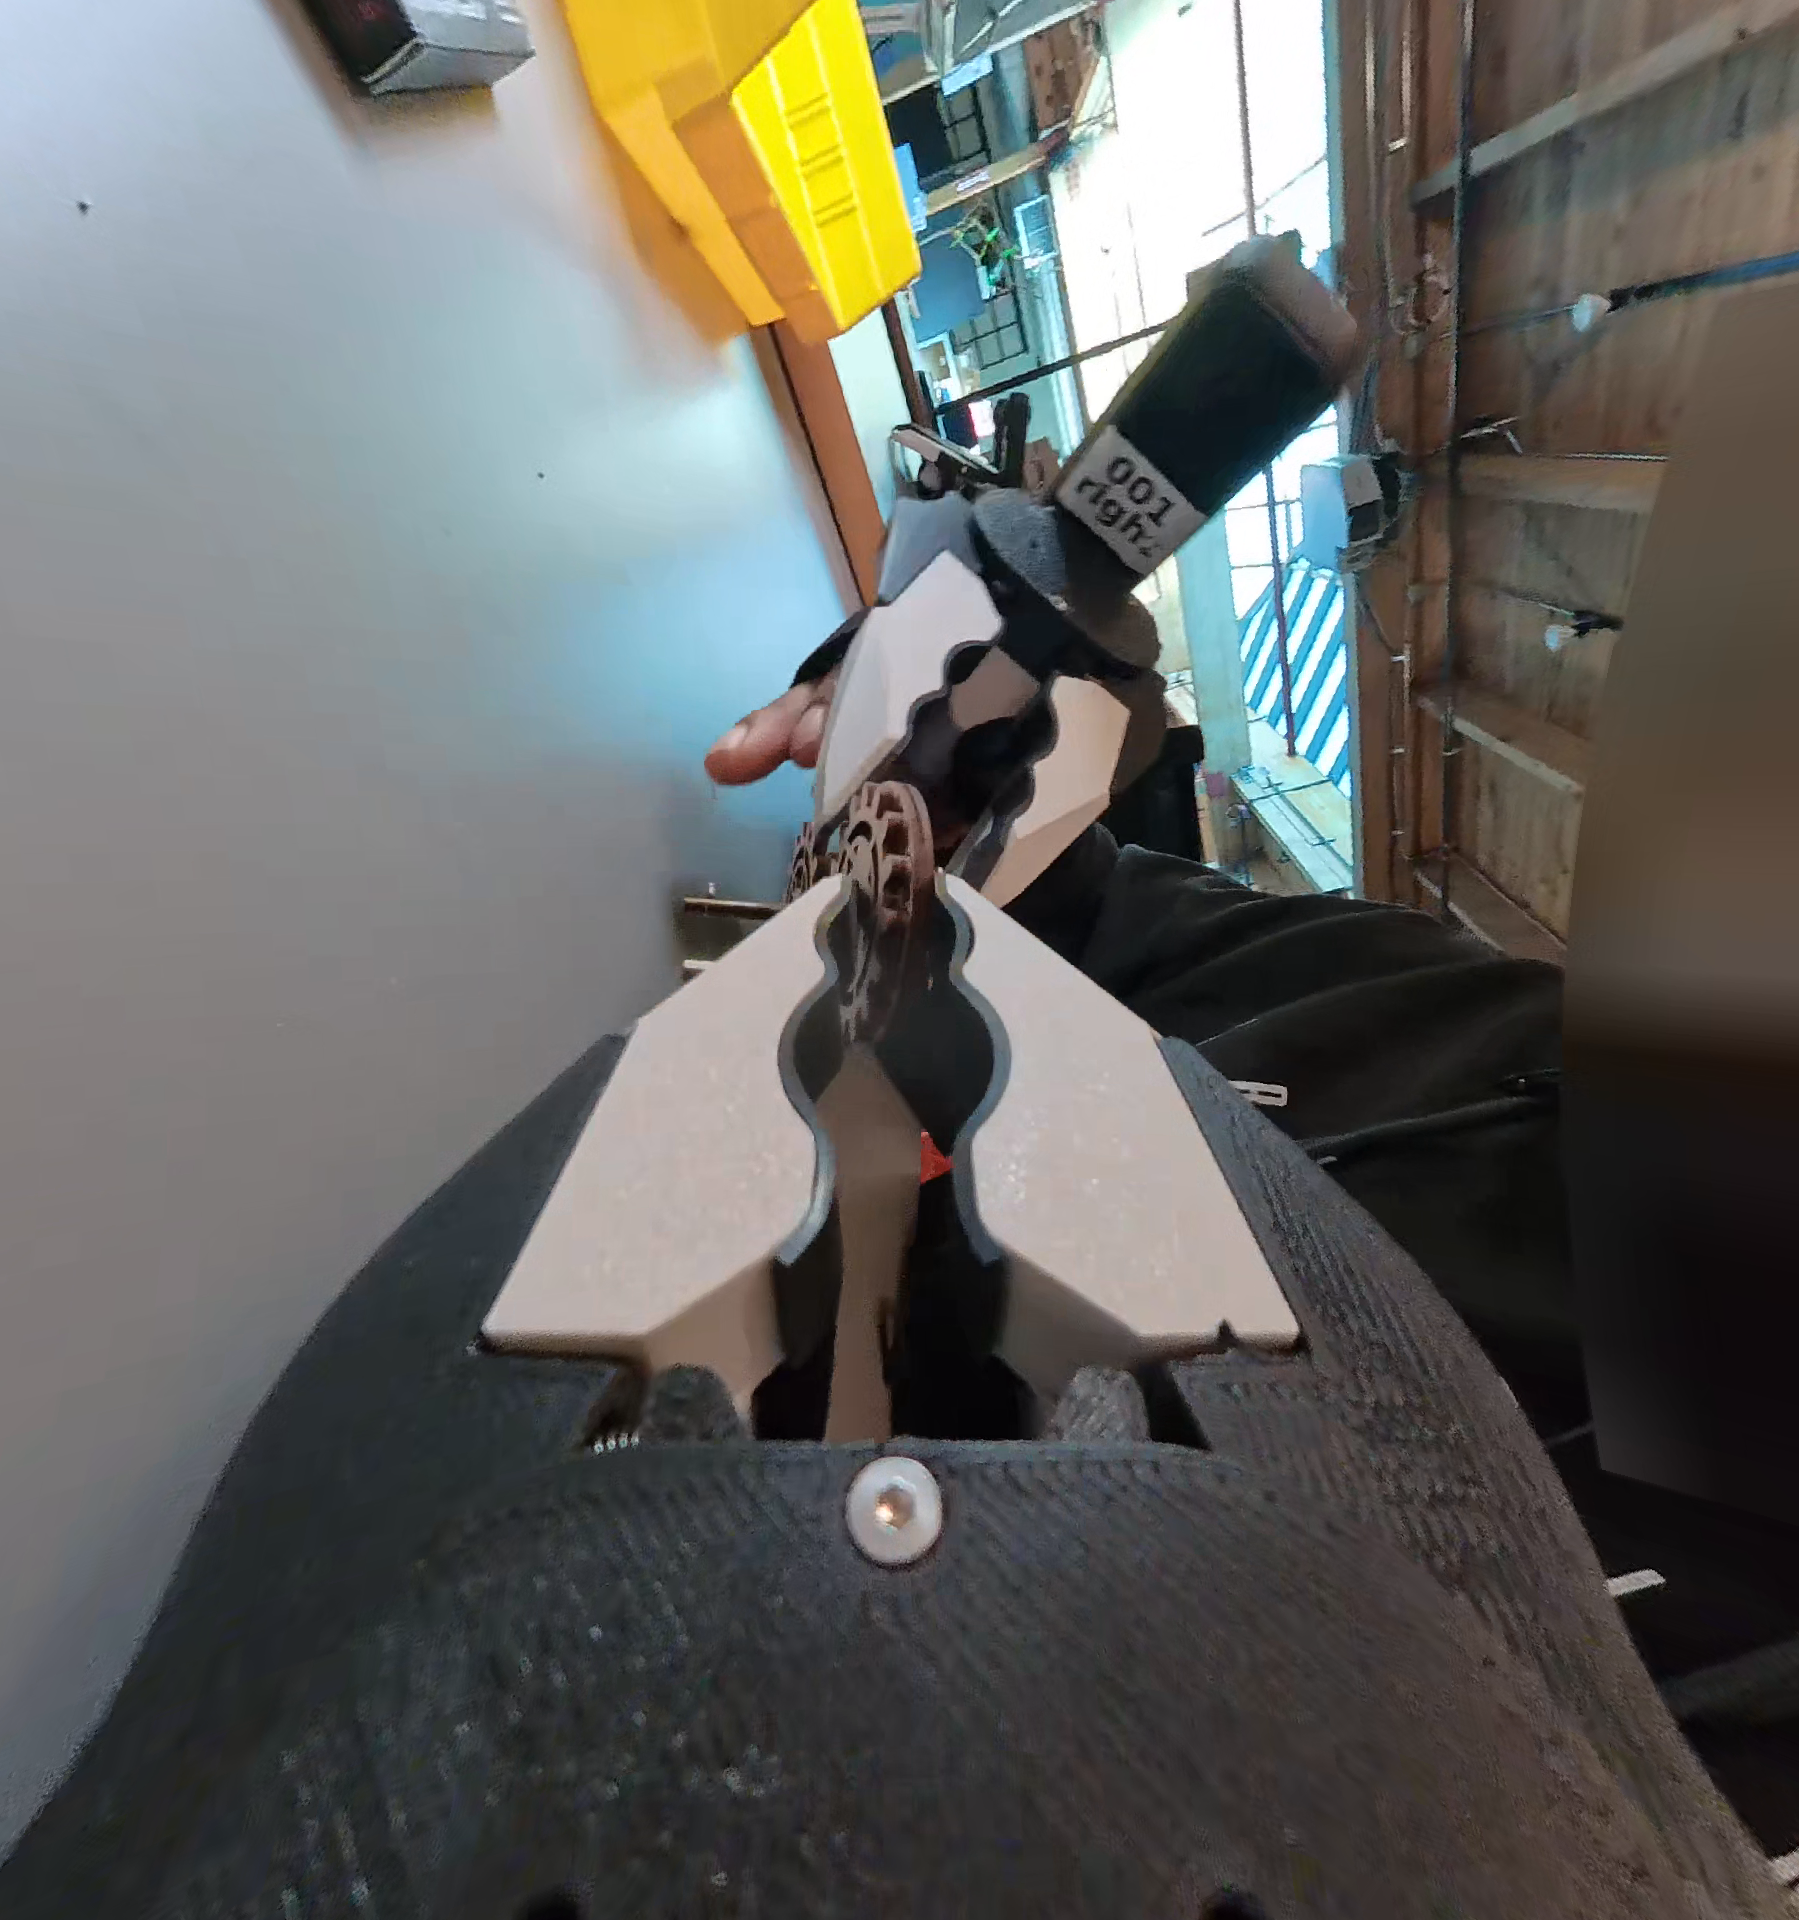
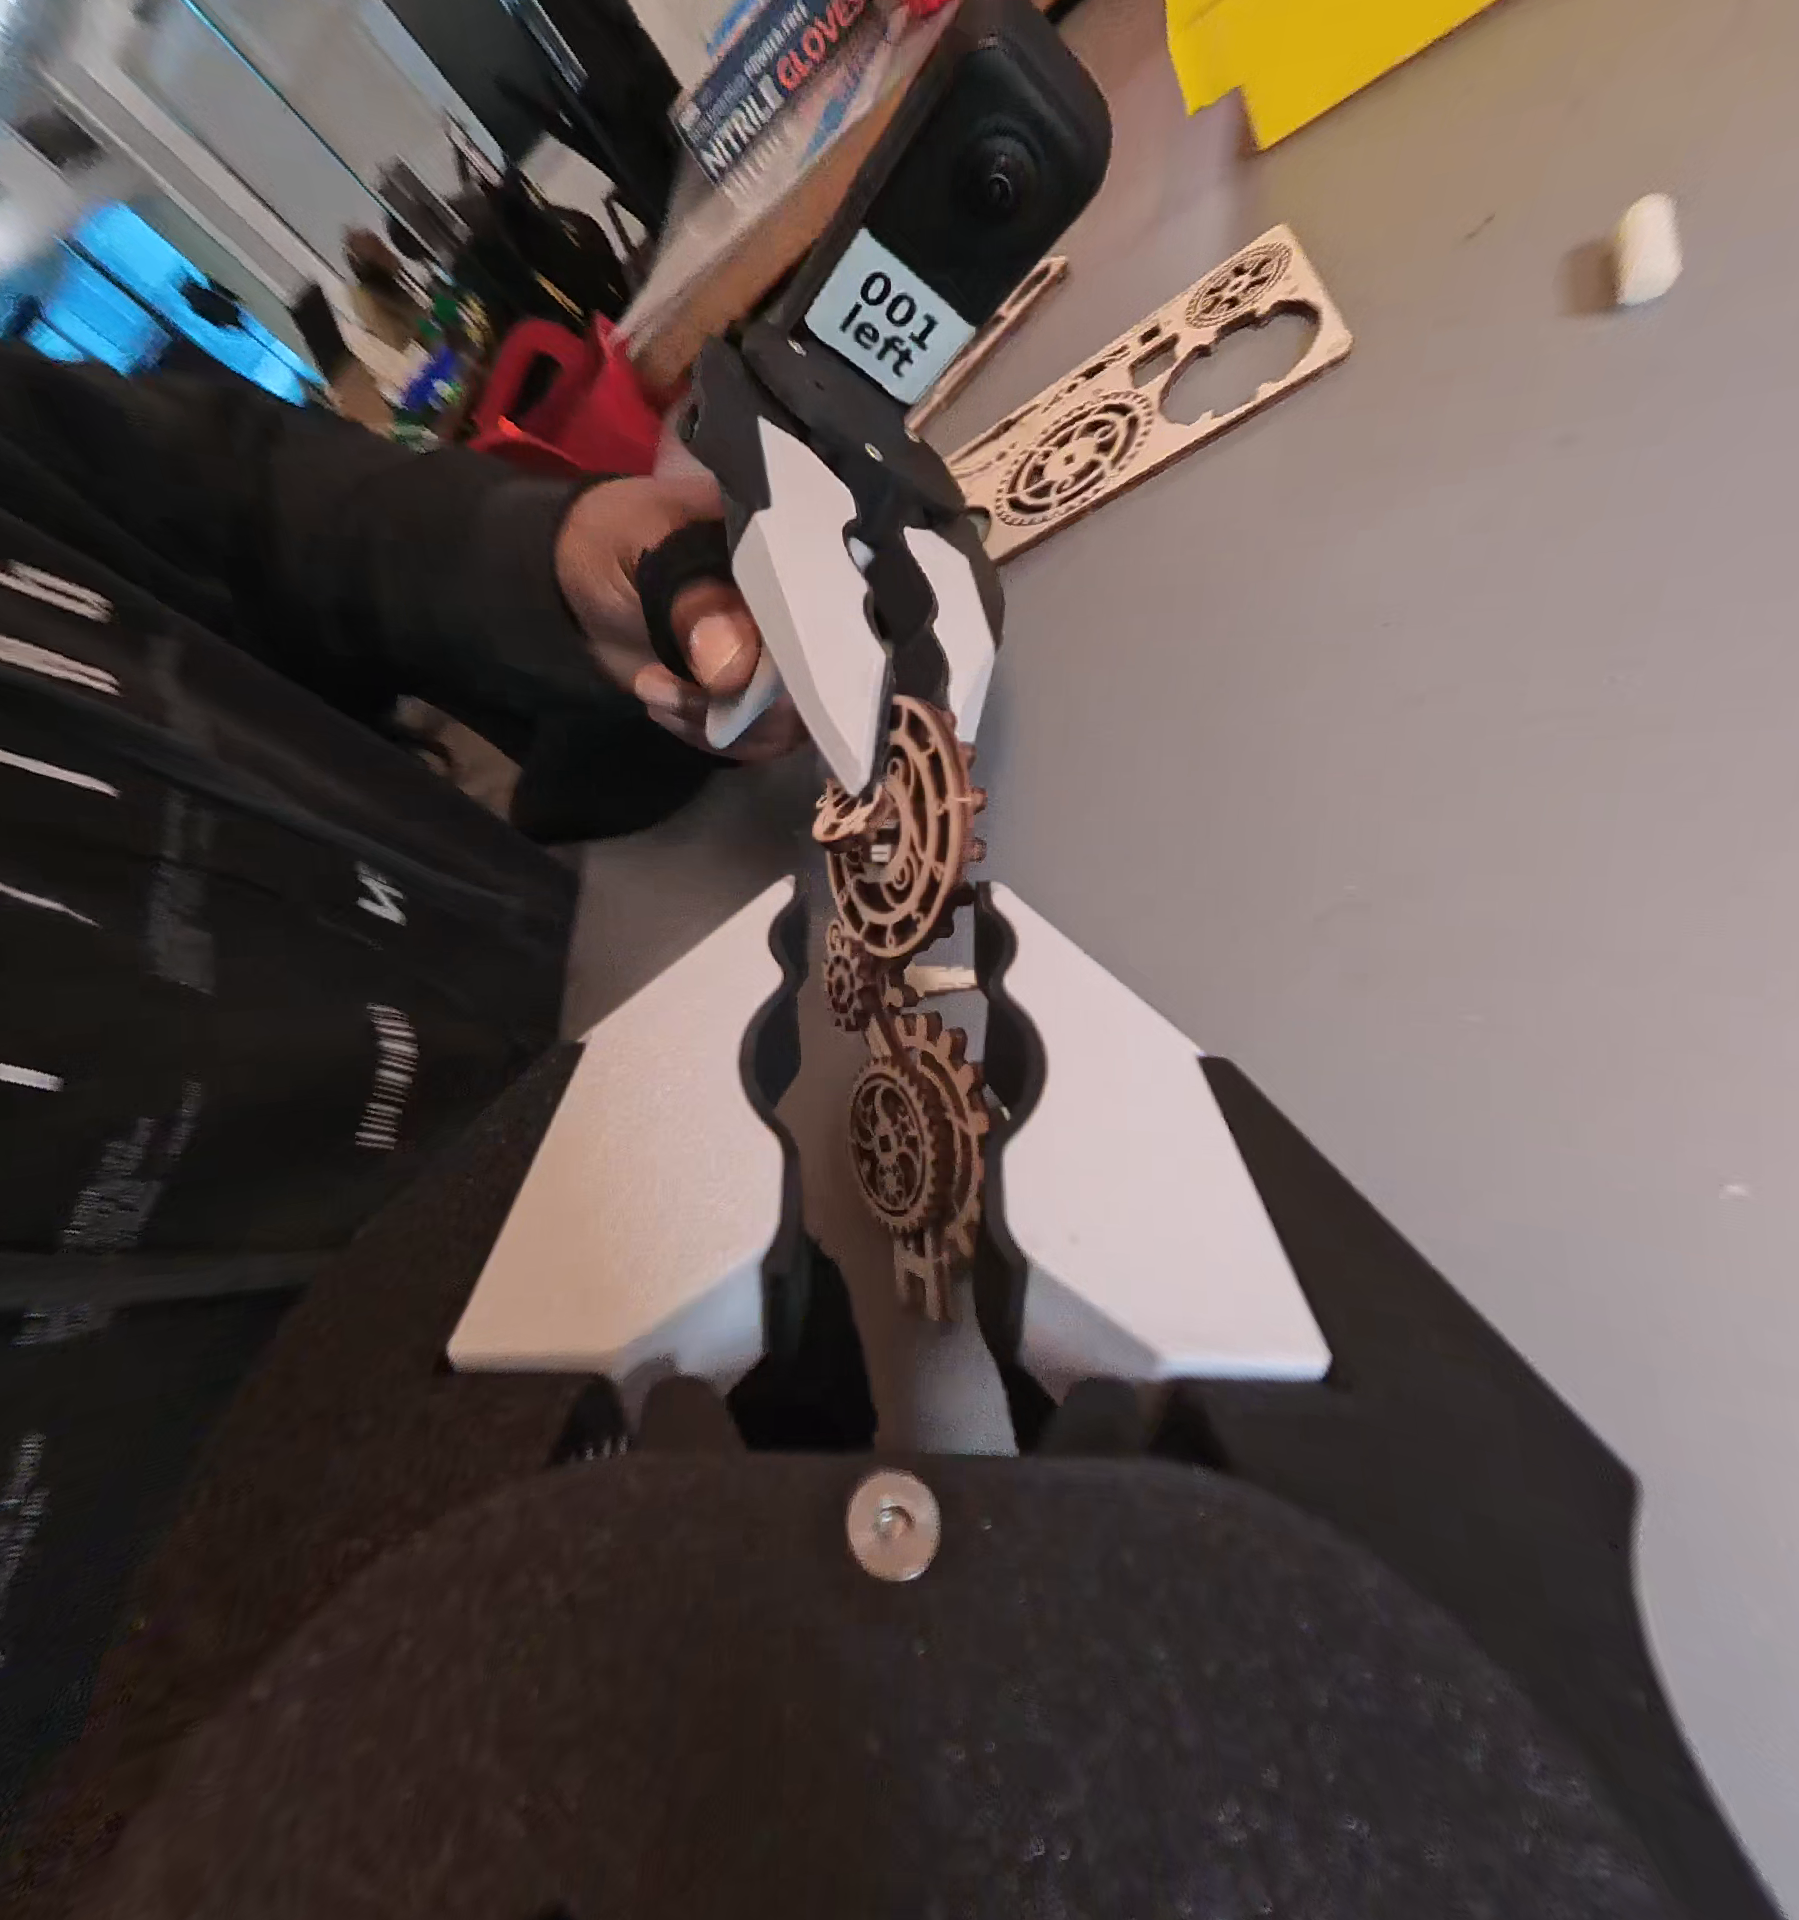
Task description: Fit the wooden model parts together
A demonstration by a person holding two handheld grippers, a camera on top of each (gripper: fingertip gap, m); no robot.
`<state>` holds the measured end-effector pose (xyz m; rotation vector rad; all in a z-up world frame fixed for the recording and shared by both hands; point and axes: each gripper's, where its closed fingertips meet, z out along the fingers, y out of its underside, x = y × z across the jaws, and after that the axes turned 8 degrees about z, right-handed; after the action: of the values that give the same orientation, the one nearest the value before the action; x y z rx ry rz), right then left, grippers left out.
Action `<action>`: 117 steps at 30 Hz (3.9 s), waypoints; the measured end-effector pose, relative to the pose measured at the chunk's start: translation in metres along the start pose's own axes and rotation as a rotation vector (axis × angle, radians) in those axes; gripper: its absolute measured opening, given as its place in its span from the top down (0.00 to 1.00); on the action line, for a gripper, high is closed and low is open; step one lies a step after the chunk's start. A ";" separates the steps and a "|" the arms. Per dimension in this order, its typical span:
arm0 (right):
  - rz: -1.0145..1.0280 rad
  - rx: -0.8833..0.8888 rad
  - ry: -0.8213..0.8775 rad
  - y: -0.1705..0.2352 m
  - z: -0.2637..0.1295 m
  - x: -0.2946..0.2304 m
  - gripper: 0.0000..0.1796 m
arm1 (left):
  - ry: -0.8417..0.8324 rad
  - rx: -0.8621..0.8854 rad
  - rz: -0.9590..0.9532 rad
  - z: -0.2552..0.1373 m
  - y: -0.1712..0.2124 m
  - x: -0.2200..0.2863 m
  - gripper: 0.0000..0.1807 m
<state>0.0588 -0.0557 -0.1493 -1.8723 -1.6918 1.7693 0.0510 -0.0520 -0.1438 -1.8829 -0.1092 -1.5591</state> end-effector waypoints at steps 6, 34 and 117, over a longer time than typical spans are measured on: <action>-0.111 0.015 0.107 0.001 -0.007 0.014 0.83 | -0.064 -0.027 0.015 0.011 -0.004 -0.009 0.94; -0.029 -0.099 0.064 0.008 -0.007 0.028 0.93 | -0.161 -0.130 0.223 0.019 0.003 -0.023 0.92; -0.470 -0.427 0.476 -0.006 -0.009 0.028 0.75 | -0.285 -0.203 0.767 -0.004 0.003 -0.024 0.84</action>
<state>0.0545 -0.0287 -0.1607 -1.6395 -2.1637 0.7646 0.0420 -0.0483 -0.1661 -1.9526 0.5993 -0.7992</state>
